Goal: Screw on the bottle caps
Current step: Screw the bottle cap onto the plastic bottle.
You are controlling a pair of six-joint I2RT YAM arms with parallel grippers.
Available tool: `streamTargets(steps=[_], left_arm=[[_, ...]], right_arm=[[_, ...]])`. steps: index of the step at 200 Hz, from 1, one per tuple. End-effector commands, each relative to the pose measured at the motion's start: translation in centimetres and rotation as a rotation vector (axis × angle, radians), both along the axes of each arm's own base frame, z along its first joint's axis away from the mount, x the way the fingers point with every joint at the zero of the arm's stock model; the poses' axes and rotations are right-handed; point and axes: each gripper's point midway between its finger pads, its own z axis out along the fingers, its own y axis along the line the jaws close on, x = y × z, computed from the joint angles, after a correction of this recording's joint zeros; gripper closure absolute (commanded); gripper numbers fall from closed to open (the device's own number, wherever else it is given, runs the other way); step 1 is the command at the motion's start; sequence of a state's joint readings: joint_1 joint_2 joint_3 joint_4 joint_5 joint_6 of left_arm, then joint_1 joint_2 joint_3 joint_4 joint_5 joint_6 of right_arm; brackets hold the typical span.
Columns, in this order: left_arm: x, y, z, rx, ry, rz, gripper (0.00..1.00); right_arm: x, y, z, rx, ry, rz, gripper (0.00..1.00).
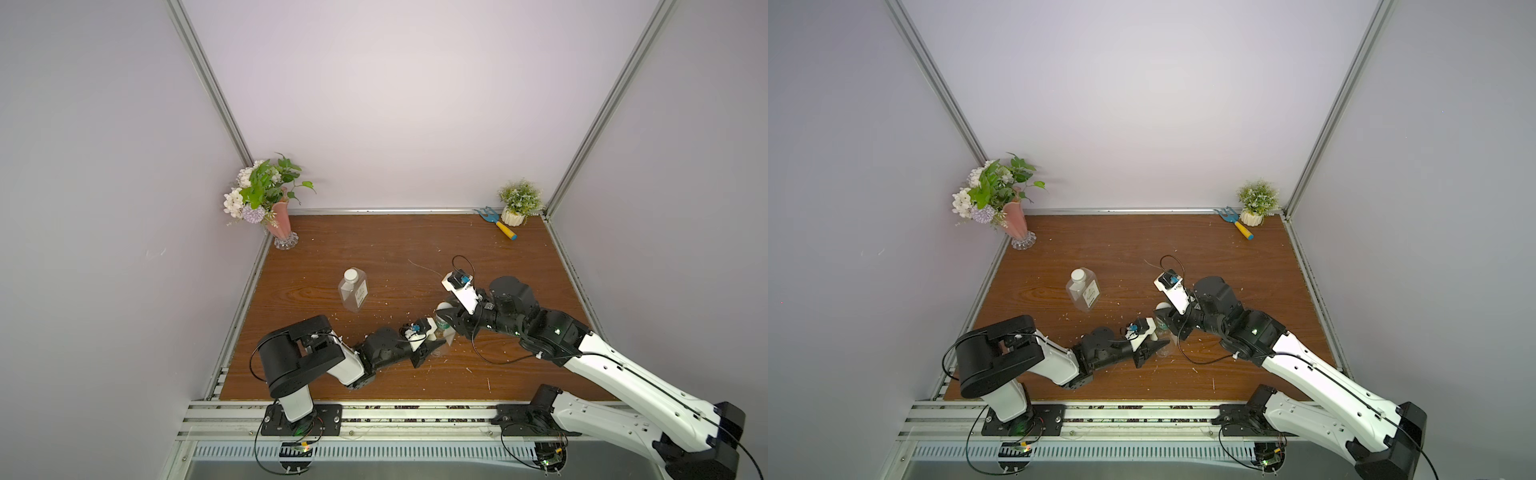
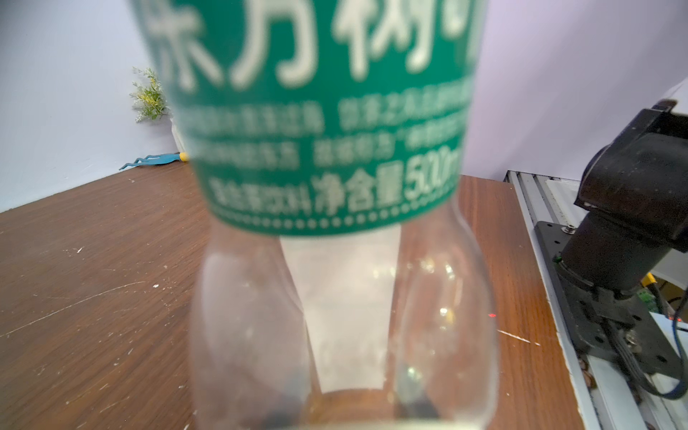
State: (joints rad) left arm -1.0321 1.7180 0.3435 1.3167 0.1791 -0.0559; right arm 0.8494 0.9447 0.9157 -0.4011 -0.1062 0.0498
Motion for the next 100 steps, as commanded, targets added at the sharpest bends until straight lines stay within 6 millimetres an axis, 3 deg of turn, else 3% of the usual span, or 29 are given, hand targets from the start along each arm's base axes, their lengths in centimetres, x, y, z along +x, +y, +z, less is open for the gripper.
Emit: streamTargets(steps=[1,100], left_arm=[[0.5,-0.3,1.0,-0.024,-0.021,0.009,0.93],[0.6,0.4,2.2,-0.051,-0.029,0.036,0.94]], right_arm=[[0.1,0.0,1.8,0.043,-0.021,-0.007,0.57],[0.2,-0.3,0.6,0.052,-0.01,-0.039,0.63]])
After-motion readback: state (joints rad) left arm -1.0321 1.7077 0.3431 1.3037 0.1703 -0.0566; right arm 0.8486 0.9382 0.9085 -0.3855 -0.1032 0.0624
